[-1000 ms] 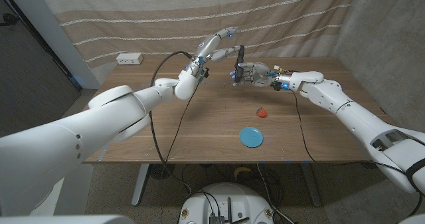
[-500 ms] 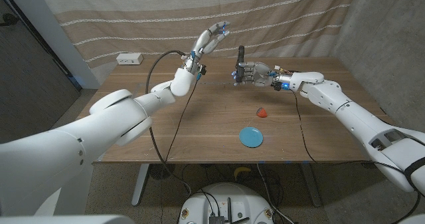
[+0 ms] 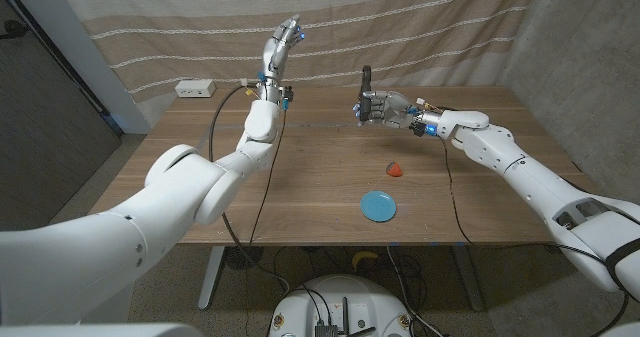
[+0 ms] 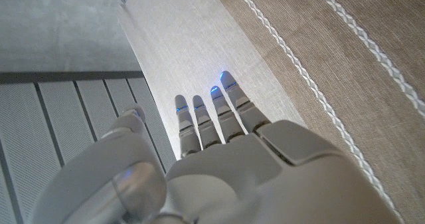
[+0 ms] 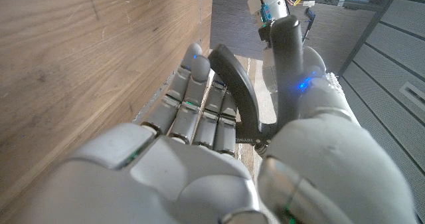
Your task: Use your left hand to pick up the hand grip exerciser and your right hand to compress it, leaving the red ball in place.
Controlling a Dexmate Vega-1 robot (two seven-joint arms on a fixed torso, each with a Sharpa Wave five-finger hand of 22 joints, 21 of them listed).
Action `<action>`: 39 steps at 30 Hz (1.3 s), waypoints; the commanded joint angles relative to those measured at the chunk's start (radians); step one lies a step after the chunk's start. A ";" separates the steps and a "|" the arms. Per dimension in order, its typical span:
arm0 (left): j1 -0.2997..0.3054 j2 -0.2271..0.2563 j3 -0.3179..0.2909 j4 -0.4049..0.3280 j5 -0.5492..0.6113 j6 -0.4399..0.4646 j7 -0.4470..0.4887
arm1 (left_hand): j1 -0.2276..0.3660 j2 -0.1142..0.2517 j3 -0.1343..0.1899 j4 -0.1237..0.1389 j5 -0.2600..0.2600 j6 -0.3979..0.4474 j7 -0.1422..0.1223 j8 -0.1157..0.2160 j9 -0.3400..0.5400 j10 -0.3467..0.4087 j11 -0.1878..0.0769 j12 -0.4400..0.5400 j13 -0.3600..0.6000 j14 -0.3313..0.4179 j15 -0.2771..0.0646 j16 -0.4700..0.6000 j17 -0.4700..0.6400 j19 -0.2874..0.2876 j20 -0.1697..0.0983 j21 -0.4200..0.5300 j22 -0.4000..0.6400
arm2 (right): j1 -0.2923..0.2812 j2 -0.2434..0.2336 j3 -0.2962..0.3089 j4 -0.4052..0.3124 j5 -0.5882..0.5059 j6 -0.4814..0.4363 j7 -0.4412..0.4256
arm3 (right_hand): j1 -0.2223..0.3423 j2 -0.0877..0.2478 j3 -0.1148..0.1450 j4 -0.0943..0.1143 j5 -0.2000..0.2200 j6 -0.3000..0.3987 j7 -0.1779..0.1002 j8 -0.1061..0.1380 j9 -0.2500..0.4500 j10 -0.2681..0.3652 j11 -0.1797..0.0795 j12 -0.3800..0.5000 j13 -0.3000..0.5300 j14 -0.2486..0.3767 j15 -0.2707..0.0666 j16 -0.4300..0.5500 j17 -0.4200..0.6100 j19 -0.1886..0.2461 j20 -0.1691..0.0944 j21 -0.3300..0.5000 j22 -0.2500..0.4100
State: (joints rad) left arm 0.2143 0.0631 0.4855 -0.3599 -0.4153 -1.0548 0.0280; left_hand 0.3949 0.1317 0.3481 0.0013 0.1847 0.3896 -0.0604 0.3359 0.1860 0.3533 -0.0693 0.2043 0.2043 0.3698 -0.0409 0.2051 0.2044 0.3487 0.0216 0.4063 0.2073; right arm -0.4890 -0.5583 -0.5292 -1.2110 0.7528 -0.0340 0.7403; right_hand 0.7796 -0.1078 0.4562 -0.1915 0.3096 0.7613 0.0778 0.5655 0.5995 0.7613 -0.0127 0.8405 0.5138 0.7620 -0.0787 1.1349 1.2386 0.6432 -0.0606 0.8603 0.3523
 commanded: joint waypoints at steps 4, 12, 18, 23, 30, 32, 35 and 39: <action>0.023 -0.053 -0.185 0.009 -0.175 0.075 -0.388 | -0.015 0.003 0.005 0.005 -0.002 0.006 0.014 -0.003 -0.001 0.005 0.006 0.008 0.003 0.007 -0.045 0.005 0.002 0.003 0.002 -0.001 0.001 | 0.011 0.032 0.011 0.066 0.008 0.050 0.037 | 0.313 0.258 0.033 0.019 0.029 -0.024 0.010 -0.001 0.016 0.036 -0.058 0.037 0.507 0.022 -0.132 0.036 0.001 0.031 -0.126 0.036 -0.007; 0.021 -0.061 -0.208 0.010 -0.157 0.099 -0.392 | -0.022 0.007 0.007 0.006 -0.002 0.009 0.016 -0.007 -0.001 0.004 0.009 0.008 0.003 0.006 -0.044 0.003 0.001 0.003 0.003 -0.001 0.001 | -0.004 0.053 0.032 0.090 0.019 0.106 0.033 | 0.398 0.247 0.012 0.013 0.063 -0.019 0.029 -0.011 0.017 0.051 -0.044 0.060 0.544 0.059 -0.138 0.144 0.006 0.071 -0.161 0.117 0.002; 0.019 -0.066 -0.224 0.010 -0.154 0.107 -0.402 | -0.026 0.010 0.010 0.006 -0.002 0.012 0.018 -0.009 -0.001 0.004 0.006 0.008 0.003 0.005 -0.044 0.003 0.000 0.002 0.003 -0.001 0.001 | -0.026 0.058 0.047 0.078 0.020 0.141 0.002 | 0.450 0.236 0.007 0.017 0.084 -0.009 0.032 -0.021 0.015 0.062 -0.026 0.044 0.519 0.078 -0.138 0.183 0.003 0.084 -0.163 0.172 0.009; 0.019 -0.069 -0.234 0.009 -0.152 0.110 -0.407 | -0.028 0.011 0.011 0.006 -0.002 0.013 0.018 -0.011 0.000 0.003 0.007 0.009 0.003 0.004 -0.043 0.002 0.000 0.001 0.003 -0.001 0.001 | -0.029 0.054 0.047 0.071 0.017 0.139 -0.008 | 0.502 0.233 0.007 0.014 0.093 -0.004 0.034 -0.038 0.006 0.061 -0.018 0.045 0.529 0.119 -0.138 0.223 0.003 0.117 -0.164 0.218 0.009; 0.017 -0.072 -0.247 0.010 -0.154 0.120 -0.417 | -0.033 0.013 0.014 0.006 -0.002 0.017 0.019 -0.014 0.000 0.002 0.008 0.009 0.003 0.003 -0.043 0.001 -0.002 0.001 0.003 -0.001 0.000 | -0.038 0.062 0.054 0.074 0.018 0.156 -0.029 | 0.540 0.227 0.007 0.019 0.094 -0.005 0.029 -0.060 -0.001 0.043 -0.029 0.055 0.568 0.161 -0.138 0.258 0.002 0.159 -0.163 0.264 -0.001; 0.017 -0.074 -0.251 0.010 -0.156 0.122 -0.418 | -0.034 0.013 0.015 0.005 -0.001 0.019 0.021 -0.015 0.000 0.001 0.009 0.008 0.002 0.003 -0.043 0.000 -0.002 0.000 0.003 -0.001 0.000 | -0.038 0.062 0.053 0.074 0.014 0.160 -0.034 | 0.544 0.226 0.007 0.020 0.094 -0.003 0.025 -0.065 -0.007 0.042 -0.031 0.055 0.569 0.166 -0.138 0.262 0.001 0.161 -0.163 0.268 -0.004; 0.016 -0.074 -0.254 0.010 -0.155 0.126 -0.423 | -0.036 0.014 0.017 0.005 -0.001 0.025 0.024 -0.015 0.000 0.002 0.009 0.009 0.002 0.002 -0.042 0.000 -0.003 0.000 0.003 -0.001 0.000 | -0.038 0.061 0.052 0.073 0.010 0.162 -0.039 | 0.557 0.225 0.008 0.022 0.091 0.007 0.024 -0.081 -0.023 0.039 -0.036 0.059 0.583 0.181 -0.138 0.273 0.000 0.173 -0.163 0.283 -0.013; 0.015 -0.077 -0.261 0.010 -0.158 0.126 -0.427 | -0.037 0.015 0.018 0.004 -0.001 0.028 0.025 -0.015 0.000 0.002 0.009 0.009 0.002 0.002 -0.043 -0.001 -0.003 0.000 0.003 -0.001 0.000 | -0.037 0.069 0.055 0.081 0.015 0.170 -0.042 | 0.583 0.226 0.015 0.021 0.086 0.014 0.017 -0.108 -0.050 0.024 -0.035 0.068 0.618 0.201 -0.138 0.287 -0.001 0.195 -0.165 0.305 -0.030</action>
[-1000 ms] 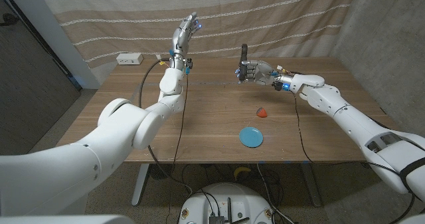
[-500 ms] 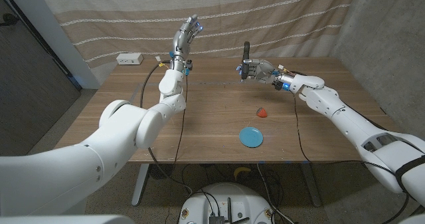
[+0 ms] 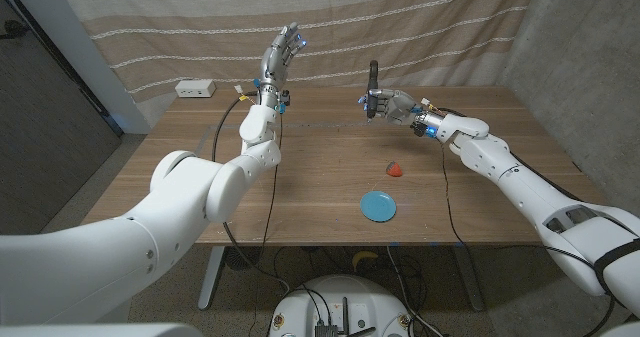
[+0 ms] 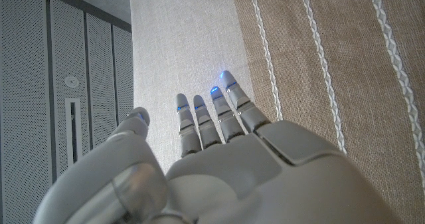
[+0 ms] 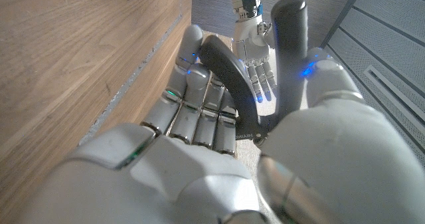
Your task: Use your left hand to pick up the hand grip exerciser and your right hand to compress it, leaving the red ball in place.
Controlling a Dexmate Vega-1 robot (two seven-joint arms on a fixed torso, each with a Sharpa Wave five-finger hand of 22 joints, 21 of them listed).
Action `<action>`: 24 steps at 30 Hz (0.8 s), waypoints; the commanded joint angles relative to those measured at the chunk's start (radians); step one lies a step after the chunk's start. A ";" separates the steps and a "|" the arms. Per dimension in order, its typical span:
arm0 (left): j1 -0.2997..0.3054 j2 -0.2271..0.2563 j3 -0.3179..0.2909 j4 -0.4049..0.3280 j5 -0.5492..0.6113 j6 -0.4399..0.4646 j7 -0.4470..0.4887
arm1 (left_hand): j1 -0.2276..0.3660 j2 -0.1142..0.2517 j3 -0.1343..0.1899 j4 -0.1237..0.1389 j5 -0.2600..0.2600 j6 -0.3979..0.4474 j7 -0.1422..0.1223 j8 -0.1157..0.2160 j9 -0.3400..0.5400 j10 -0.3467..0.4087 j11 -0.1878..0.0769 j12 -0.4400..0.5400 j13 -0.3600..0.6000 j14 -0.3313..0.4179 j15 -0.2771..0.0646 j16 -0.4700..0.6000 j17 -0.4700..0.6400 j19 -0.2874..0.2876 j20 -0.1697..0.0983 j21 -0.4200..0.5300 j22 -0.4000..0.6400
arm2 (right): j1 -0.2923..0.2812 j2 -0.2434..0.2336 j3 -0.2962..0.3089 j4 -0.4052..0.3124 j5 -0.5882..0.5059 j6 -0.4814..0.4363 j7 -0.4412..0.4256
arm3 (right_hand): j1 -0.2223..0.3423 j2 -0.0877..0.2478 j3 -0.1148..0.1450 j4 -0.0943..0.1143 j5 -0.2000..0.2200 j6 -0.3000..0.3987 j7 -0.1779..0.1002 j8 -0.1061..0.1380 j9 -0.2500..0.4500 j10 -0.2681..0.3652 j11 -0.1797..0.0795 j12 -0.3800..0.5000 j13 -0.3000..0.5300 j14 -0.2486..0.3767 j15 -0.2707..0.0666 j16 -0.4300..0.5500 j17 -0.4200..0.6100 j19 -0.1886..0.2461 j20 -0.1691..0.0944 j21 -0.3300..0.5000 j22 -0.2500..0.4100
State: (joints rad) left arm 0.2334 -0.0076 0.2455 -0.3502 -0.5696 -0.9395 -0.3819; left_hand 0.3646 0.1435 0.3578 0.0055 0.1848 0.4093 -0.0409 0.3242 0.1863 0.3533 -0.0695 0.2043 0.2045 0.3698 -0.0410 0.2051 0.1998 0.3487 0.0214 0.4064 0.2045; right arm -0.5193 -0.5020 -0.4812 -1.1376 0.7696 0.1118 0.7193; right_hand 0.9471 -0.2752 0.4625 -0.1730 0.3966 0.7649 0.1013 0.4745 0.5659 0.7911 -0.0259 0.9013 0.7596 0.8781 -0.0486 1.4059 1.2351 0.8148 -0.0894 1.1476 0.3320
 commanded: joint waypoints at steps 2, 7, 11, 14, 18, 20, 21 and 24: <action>-0.004 -0.006 -0.023 0.000 -0.003 0.011 -0.017 | -0.008 0.004 0.009 0.000 -0.001 0.010 0.006 -0.004 0.000 0.002 0.010 0.009 0.002 0.001 -0.044 -0.001 0.001 -0.001 0.004 -0.002 0.003 | -0.007 0.015 0.009 0.012 -0.001 0.029 -0.023 | 0.419 0.393 0.010 0.003 -0.001 0.013 -0.008 -0.020 -0.019 -0.006 -0.021 0.007 0.373 0.089 -0.168 0.018 0.002 0.026 -0.136 0.021 -0.013; -0.004 -0.009 -0.031 0.000 -0.011 0.014 -0.026 | -0.011 0.005 0.012 -0.001 -0.001 0.015 0.010 -0.006 0.000 0.003 0.010 0.010 0.002 0.001 -0.043 -0.001 0.001 -0.001 0.003 -0.002 0.003 | -0.008 0.016 0.006 0.013 -0.010 0.039 -0.032 | 0.425 0.387 0.011 0.006 -0.001 0.037 -0.006 -0.029 -0.034 -0.003 -0.019 0.003 0.370 0.097 -0.167 0.023 0.002 0.031 -0.136 0.032 -0.024; -0.005 -0.008 -0.033 0.000 -0.012 0.016 -0.031 | -0.012 0.007 0.015 -0.002 -0.001 0.019 0.011 -0.007 0.000 0.003 0.010 0.010 0.002 0.001 -0.044 -0.001 0.000 -0.002 0.003 -0.002 0.003 | -0.009 0.026 0.007 0.023 -0.011 0.054 -0.036 | 0.429 0.381 0.011 0.006 -0.001 0.054 -0.002 -0.037 -0.047 0.002 -0.020 0.002 0.368 0.102 -0.167 0.026 0.002 0.035 -0.135 0.041 -0.032; -0.005 -0.009 -0.036 -0.001 -0.015 0.014 -0.031 | -0.014 0.008 0.016 -0.003 0.000 0.021 0.013 -0.007 0.000 0.003 0.011 0.010 0.002 0.000 -0.042 -0.002 0.000 -0.002 0.003 -0.002 0.003 | -0.007 0.033 0.007 0.034 -0.011 0.060 -0.036 | 0.432 0.378 0.012 0.006 -0.001 0.065 -0.007 -0.042 -0.056 0.010 -0.018 0.001 0.364 0.107 -0.167 0.029 0.002 0.037 -0.135 0.045 -0.038; -0.005 -0.006 -0.036 -0.001 -0.014 0.009 -0.036 | -0.015 0.009 0.018 -0.003 0.000 0.023 0.013 -0.009 0.001 0.003 0.012 0.010 0.002 0.000 -0.043 -0.002 -0.001 -0.002 0.003 -0.002 0.003 | 0.000 0.035 0.002 0.041 -0.019 0.062 -0.034 | 0.433 0.376 0.011 0.007 -0.001 0.066 -0.008 -0.048 -0.062 0.013 -0.021 0.000 0.363 0.110 -0.167 0.031 0.002 0.040 -0.135 0.050 -0.041; -0.005 -0.007 -0.040 -0.001 -0.019 0.010 -0.041 | -0.016 0.009 0.019 -0.004 0.000 0.023 0.012 -0.010 0.001 0.003 0.012 0.010 0.002 0.000 -0.044 -0.002 -0.001 -0.002 0.004 -0.002 0.003 | 0.000 0.035 0.000 0.039 -0.023 0.063 -0.040 | 0.434 0.375 0.011 0.008 -0.002 0.068 -0.007 -0.055 -0.069 0.012 -0.020 0.003 0.370 0.113 -0.167 0.033 0.002 0.043 -0.135 0.055 -0.046; -0.005 -0.006 -0.039 -0.001 -0.019 0.011 -0.042 | -0.016 0.009 0.020 -0.004 0.000 0.023 0.013 -0.011 0.001 0.003 0.012 0.010 0.002 0.001 -0.044 -0.002 -0.001 -0.002 0.003 -0.002 0.002 | 0.001 0.036 0.000 0.041 -0.022 0.062 -0.038 | 0.436 0.374 0.011 0.008 -0.002 0.069 -0.008 -0.058 -0.072 0.013 -0.021 0.001 0.367 0.115 -0.167 0.033 0.002 0.044 -0.135 0.057 -0.048; -0.005 -0.004 -0.040 -0.001 -0.021 0.013 -0.047 | -0.017 0.009 0.021 -0.005 0.000 0.023 0.013 -0.012 0.001 0.003 0.011 0.011 0.002 0.000 -0.043 -0.002 -0.001 -0.003 0.003 -0.002 0.002 | 0.001 0.041 0.001 0.047 -0.018 0.062 -0.040 | 0.438 0.374 0.012 0.008 -0.003 0.070 -0.007 -0.063 -0.077 0.013 -0.022 0.001 0.370 0.117 -0.167 0.035 0.001 0.044 -0.136 0.060 -0.051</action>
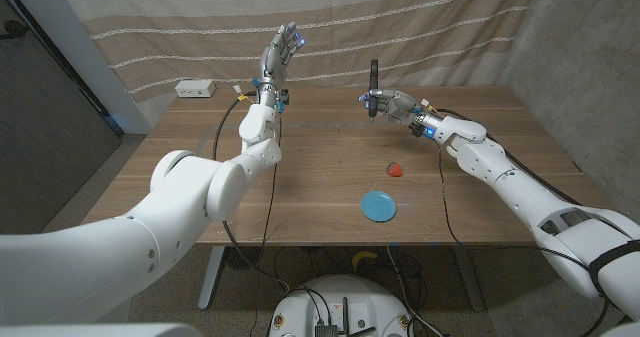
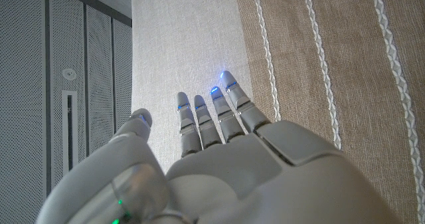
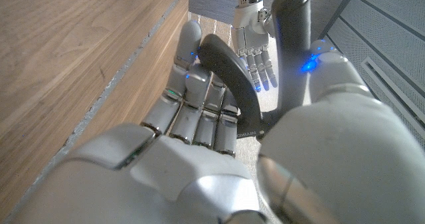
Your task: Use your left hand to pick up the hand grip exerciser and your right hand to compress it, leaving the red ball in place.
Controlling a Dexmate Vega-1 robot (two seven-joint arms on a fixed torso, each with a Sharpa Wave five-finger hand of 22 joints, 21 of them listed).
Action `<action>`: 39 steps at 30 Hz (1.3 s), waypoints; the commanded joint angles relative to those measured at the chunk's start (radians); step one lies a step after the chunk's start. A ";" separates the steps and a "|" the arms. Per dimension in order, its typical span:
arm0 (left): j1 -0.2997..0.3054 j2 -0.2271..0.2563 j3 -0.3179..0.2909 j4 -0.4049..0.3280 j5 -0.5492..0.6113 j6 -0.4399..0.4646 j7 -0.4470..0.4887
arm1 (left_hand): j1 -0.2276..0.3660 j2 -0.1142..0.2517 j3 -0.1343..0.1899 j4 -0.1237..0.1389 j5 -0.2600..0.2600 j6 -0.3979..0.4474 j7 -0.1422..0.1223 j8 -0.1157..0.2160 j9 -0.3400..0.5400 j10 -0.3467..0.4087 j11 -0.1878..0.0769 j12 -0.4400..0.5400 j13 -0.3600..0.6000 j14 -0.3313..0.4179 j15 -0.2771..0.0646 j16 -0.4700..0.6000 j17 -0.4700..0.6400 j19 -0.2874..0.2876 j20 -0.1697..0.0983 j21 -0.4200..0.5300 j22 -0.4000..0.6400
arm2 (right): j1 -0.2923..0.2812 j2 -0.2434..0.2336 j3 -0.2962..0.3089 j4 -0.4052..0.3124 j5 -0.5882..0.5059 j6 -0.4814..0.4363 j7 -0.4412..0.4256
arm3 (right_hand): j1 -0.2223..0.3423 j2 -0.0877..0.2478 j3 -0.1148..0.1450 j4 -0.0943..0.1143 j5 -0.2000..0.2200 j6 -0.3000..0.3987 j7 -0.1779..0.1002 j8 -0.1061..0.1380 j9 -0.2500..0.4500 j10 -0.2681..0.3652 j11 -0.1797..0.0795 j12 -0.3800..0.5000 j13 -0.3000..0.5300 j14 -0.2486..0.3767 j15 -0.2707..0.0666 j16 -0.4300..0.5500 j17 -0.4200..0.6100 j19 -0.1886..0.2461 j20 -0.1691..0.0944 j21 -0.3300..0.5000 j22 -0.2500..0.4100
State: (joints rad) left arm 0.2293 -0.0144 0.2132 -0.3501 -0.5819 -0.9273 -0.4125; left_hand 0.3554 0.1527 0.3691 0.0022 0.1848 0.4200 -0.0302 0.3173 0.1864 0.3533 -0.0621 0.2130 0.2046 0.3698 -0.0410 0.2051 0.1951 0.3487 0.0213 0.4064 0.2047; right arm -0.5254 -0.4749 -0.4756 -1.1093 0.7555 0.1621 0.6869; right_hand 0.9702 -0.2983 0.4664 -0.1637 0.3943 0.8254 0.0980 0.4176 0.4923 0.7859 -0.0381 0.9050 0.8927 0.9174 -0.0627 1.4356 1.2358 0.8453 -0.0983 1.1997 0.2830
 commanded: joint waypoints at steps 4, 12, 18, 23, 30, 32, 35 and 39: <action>0.000 0.006 -0.009 -0.001 -0.010 0.001 -0.019 | -0.010 0.000 0.011 -0.002 0.000 0.012 0.001 -0.007 0.001 0.003 0.004 0.002 0.001 0.001 -0.042 -0.002 0.003 -0.003 0.003 -0.002 0.002 | 0.006 0.019 -0.002 0.024 -0.001 0.014 -0.010 | 0.418 0.395 0.009 0.000 -0.001 0.012 -0.004 -0.016 -0.014 0.020 -0.010 -0.004 0.238 0.081 -0.153 0.007 0.000 0.013 -0.126 0.014 -0.010; 0.006 0.012 -0.011 -0.003 -0.017 0.003 -0.024 | -0.012 -0.001 0.015 -0.005 0.001 0.008 -0.003 -0.014 0.001 0.000 0.002 0.001 0.001 -0.001 -0.040 -0.004 0.002 -0.003 0.004 -0.003 0.002 | 0.000 0.017 0.001 0.002 -0.006 0.024 -0.025 | 0.420 0.392 0.010 0.002 0.000 0.020 -0.001 -0.033 -0.030 0.018 -0.010 -0.003 0.248 0.083 -0.152 0.008 0.000 0.010 -0.126 0.025 -0.023; 0.017 0.022 -0.003 -0.011 -0.024 0.008 -0.018 | -0.016 -0.002 0.020 -0.009 0.001 -0.007 -0.008 -0.026 0.001 -0.015 0.009 -0.004 0.001 -0.007 -0.033 -0.006 0.001 -0.007 0.005 -0.004 0.002 | -0.013 0.004 0.008 -0.032 -0.013 0.036 -0.051 | 0.421 0.391 0.011 0.003 0.000 0.021 -0.002 -0.038 -0.030 0.017 -0.011 -0.005 0.249 0.084 -0.152 0.009 0.000 0.009 -0.126 0.032 -0.031; 0.031 0.039 0.016 -0.032 -0.041 0.034 -0.019 | -0.025 -0.003 0.029 -0.015 0.001 -0.032 -0.017 -0.048 0.001 -0.052 0.021 -0.015 0.001 -0.023 -0.016 -0.011 0.001 -0.018 0.014 -0.008 0.002 | -0.027 -0.001 0.020 -0.051 -0.013 0.057 -0.079 | 0.421 0.391 0.011 0.005 0.000 0.023 -0.003 -0.042 -0.029 0.016 -0.013 -0.005 0.253 0.084 -0.152 0.009 0.000 0.007 -0.126 0.038 -0.037; 0.061 0.069 0.051 -0.085 -0.063 0.067 -0.018 | -0.037 -0.006 0.036 -0.021 0.000 -0.060 -0.029 -0.071 0.001 -0.082 0.033 -0.021 0.000 -0.043 -0.002 -0.016 0.000 -0.033 0.019 -0.013 0.002 | -0.051 -0.015 0.040 -0.092 -0.024 0.083 -0.143 | 0.423 0.390 0.012 0.005 0.002 0.024 0.000 -0.046 -0.026 0.016 -0.014 -0.005 0.259 0.086 -0.152 0.010 0.000 0.004 -0.126 0.047 -0.045; 0.066 0.075 0.058 -0.092 -0.069 0.072 -0.018 | -0.038 -0.006 0.036 -0.021 0.000 -0.062 -0.029 -0.073 0.001 -0.084 0.034 -0.021 0.000 -0.044 -0.002 -0.016 0.000 -0.034 0.019 -0.014 0.002 | -0.057 -0.020 0.045 -0.100 -0.024 0.086 -0.157 | 0.423 0.390 0.012 0.005 0.003 0.027 0.002 -0.046 -0.025 0.018 -0.014 -0.007 0.256 0.086 -0.152 0.010 0.000 0.004 -0.126 0.049 -0.047; 0.073 0.080 0.066 -0.103 -0.079 0.076 -0.012 | -0.041 -0.007 0.037 -0.022 0.000 -0.063 -0.028 -0.075 0.001 -0.087 0.036 -0.021 0.000 -0.048 0.000 -0.016 0.001 -0.035 0.019 -0.014 0.002 | -0.065 -0.025 0.050 -0.111 -0.025 0.089 -0.176 | 0.422 0.389 0.011 0.006 0.003 0.027 0.001 -0.049 -0.023 0.017 -0.013 -0.006 0.260 0.087 -0.152 0.011 0.000 0.002 -0.126 0.054 -0.051; 0.079 0.091 0.077 -0.114 -0.089 0.083 -0.016 | -0.043 -0.007 0.038 -0.022 -0.001 -0.062 -0.026 -0.077 0.001 -0.089 0.037 -0.021 0.000 -0.049 0.000 -0.016 0.001 -0.036 0.019 -0.014 0.002 | -0.079 -0.031 0.055 -0.129 -0.027 0.094 -0.201 | 0.423 0.389 0.012 0.006 0.004 0.029 0.002 -0.050 -0.022 0.018 -0.012 -0.007 0.261 0.088 -0.152 0.011 0.000 0.000 -0.126 0.058 -0.054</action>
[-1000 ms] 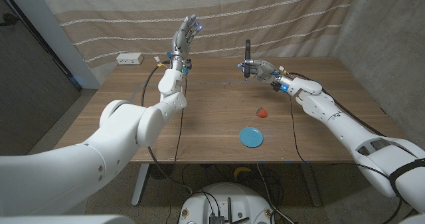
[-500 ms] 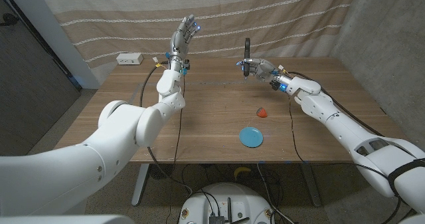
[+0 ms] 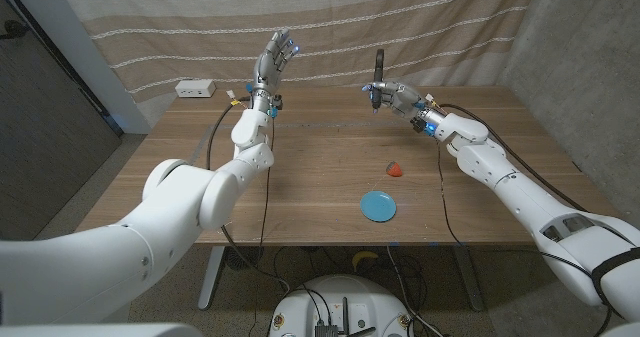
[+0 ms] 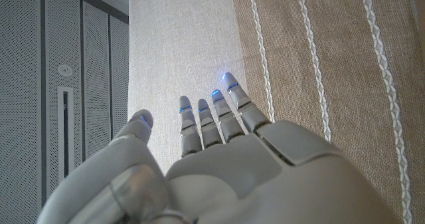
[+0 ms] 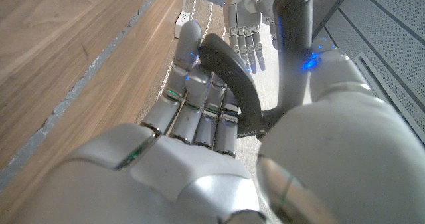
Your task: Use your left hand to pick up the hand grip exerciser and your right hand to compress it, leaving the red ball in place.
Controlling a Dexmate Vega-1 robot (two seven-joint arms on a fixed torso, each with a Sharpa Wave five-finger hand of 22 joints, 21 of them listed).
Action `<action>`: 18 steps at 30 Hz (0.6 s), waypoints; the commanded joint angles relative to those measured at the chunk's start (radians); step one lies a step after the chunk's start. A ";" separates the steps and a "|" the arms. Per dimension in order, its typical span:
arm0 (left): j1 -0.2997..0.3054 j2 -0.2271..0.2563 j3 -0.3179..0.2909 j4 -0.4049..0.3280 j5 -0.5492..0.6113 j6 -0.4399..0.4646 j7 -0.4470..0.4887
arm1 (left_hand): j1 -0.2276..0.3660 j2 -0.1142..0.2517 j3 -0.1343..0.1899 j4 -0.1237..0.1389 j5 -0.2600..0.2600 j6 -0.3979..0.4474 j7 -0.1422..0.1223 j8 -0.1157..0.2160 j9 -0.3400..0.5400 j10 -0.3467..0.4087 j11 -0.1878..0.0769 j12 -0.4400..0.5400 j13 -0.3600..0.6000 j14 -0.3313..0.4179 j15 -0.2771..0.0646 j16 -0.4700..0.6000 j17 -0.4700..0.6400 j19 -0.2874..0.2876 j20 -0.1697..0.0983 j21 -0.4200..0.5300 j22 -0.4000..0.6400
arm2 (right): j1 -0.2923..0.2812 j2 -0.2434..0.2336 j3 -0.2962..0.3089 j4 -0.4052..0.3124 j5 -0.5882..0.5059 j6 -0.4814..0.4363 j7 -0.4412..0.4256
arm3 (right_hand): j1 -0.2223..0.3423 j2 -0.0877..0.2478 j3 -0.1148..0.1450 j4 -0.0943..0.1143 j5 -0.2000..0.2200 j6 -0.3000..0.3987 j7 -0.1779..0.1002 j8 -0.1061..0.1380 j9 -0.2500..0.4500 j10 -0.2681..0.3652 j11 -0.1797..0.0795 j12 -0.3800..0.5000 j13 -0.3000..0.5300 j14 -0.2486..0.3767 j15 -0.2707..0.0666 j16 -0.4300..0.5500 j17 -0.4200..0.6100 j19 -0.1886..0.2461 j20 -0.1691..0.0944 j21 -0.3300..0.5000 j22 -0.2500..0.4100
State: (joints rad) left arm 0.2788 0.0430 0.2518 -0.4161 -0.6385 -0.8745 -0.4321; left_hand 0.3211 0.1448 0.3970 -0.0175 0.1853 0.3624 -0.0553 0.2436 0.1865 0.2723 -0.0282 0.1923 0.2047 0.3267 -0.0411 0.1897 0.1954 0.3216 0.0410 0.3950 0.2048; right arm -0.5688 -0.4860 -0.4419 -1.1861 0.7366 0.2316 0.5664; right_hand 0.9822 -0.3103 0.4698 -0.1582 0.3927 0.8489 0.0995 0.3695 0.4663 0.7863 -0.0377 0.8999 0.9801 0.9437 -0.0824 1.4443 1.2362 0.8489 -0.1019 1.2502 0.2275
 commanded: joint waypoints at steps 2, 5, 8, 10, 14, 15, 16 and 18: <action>0.033 0.038 0.043 -0.055 -0.038 0.033 0.001 | -0.011 0.000 0.011 -0.003 -0.001 -0.001 0.004 -0.003 0.001 -0.008 0.005 0.000 -0.001 -0.007 0.001 0.000 0.000 -0.010 0.000 -0.003 0.002 | -0.041 -0.022 0.024 -0.060 -0.006 0.026 -0.089 | 0.411 0.400 0.008 0.001 0.006 0.005 0.004 -0.003 0.005 0.018 -0.013 -0.002 0.173 0.062 -0.133 0.003 0.000 -0.003 -0.122 0.010 0.000; 0.046 0.047 0.048 -0.078 -0.044 0.037 0.002 | -0.013 0.000 0.012 -0.003 -0.002 0.001 0.004 -0.004 0.001 -0.009 0.006 0.001 -0.001 -0.008 0.001 0.000 0.001 -0.011 -0.001 -0.003 0.002 | -0.050 -0.024 0.026 -0.071 -0.004 0.026 -0.102 | 0.411 0.400 0.009 0.001 0.006 0.004 0.001 -0.005 0.006 0.019 -0.014 -0.002 0.175 0.062 -0.133 0.003 0.000 -0.004 -0.122 0.013 -0.003; 0.065 0.060 0.054 -0.115 -0.049 0.046 0.011 | -0.016 0.000 0.013 -0.003 -0.002 0.003 0.006 -0.005 0.001 -0.009 0.006 0.002 -0.001 -0.010 0.002 0.000 0.001 -0.012 0.000 -0.004 0.003 | -0.064 -0.027 0.030 -0.087 -0.003 0.029 -0.120 | 0.411 0.399 0.009 0.000 0.007 0.007 0.000 -0.007 0.008 0.021 -0.014 -0.004 0.173 0.062 -0.133 0.003 0.000 -0.006 -0.122 0.018 -0.006; 0.079 0.072 0.061 -0.143 -0.049 0.055 0.016 | -0.017 0.000 0.013 -0.004 -0.002 0.003 0.005 -0.006 0.001 -0.010 0.006 0.002 -0.001 -0.011 0.002 0.000 0.001 -0.012 0.000 -0.004 0.003 | -0.077 -0.031 0.035 -0.102 -0.004 0.032 -0.138 | 0.411 0.399 0.009 0.001 0.007 0.008 0.000 -0.008 0.009 0.018 -0.014 -0.004 0.175 0.063 -0.133 0.003 0.000 -0.007 -0.122 0.020 -0.008; 0.112 0.096 0.070 -0.207 -0.049 0.078 0.040 | -0.019 0.000 0.014 -0.004 -0.002 0.004 0.005 -0.007 0.002 -0.011 0.009 0.003 -0.001 -0.012 0.002 0.001 0.001 -0.013 0.000 -0.004 0.003 | -0.110 -0.047 0.047 -0.145 -0.004 0.036 -0.174 | 0.411 0.399 0.009 0.001 0.007 0.010 0.003 -0.011 0.010 0.020 -0.013 -0.005 0.175 0.063 -0.133 0.004 0.000 -0.009 -0.122 0.026 -0.012; 0.117 0.100 0.072 -0.215 -0.049 0.080 0.045 | -0.020 0.000 0.014 -0.004 -0.002 0.004 0.005 -0.008 0.002 -0.011 0.009 0.003 -0.001 -0.012 0.002 0.001 0.001 -0.013 0.000 -0.004 0.003 | -0.120 -0.052 0.051 -0.158 -0.005 0.039 -0.183 | 0.411 0.399 0.009 0.001 0.007 0.010 0.003 -0.011 0.010 0.020 -0.014 -0.006 0.174 0.063 -0.133 0.004 0.000 -0.009 -0.122 0.026 -0.012; 0.120 0.104 0.075 -0.221 -0.047 0.082 0.050 | -0.021 0.000 0.015 -0.004 -0.002 0.005 0.006 -0.008 0.002 -0.011 0.009 0.003 -0.001 -0.012 0.002 0.001 0.001 -0.014 0.000 -0.004 0.003 | -0.130 -0.058 0.055 -0.172 -0.007 0.041 -0.195 | 0.411 0.398 0.009 0.001 0.008 0.010 0.003 -0.011 0.011 0.020 -0.014 -0.006 0.174 0.063 -0.133 0.004 0.000 -0.010 -0.122 0.027 -0.012; 0.126 0.105 0.076 -0.228 -0.055 0.092 0.050 | -0.022 0.000 0.015 -0.004 -0.003 0.005 0.006 -0.009 0.002 -0.013 0.009 0.003 -0.001 -0.012 0.002 0.001 0.001 -0.013 0.000 -0.004 0.003 | -0.150 -0.067 0.064 -0.194 -0.004 0.047 -0.210 | 0.410 0.398 0.009 0.002 0.008 0.010 0.003 -0.012 0.011 0.020 -0.014 -0.006 0.175 0.063 -0.133 0.004 0.000 -0.010 -0.122 0.028 -0.013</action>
State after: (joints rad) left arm 0.3468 0.1045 0.3032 -0.5378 -0.6798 -0.8212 -0.4110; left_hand 0.3078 0.1472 0.4032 -0.0238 0.1853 0.3625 -0.0554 0.2359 0.1864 0.2620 -0.0177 0.1924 0.2047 0.3160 -0.0413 0.1897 0.1955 0.3111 0.0410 0.3950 0.2049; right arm -0.6443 -0.5189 -0.4084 -1.2871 0.7329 0.2589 0.4473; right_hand 0.9874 -0.3155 0.4723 -0.1556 0.3925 0.8504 0.0979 0.3620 0.4756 0.7864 -0.0376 0.8933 1.0011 0.9437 -0.0824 1.4487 1.2358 0.8442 -0.1059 1.2734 0.2115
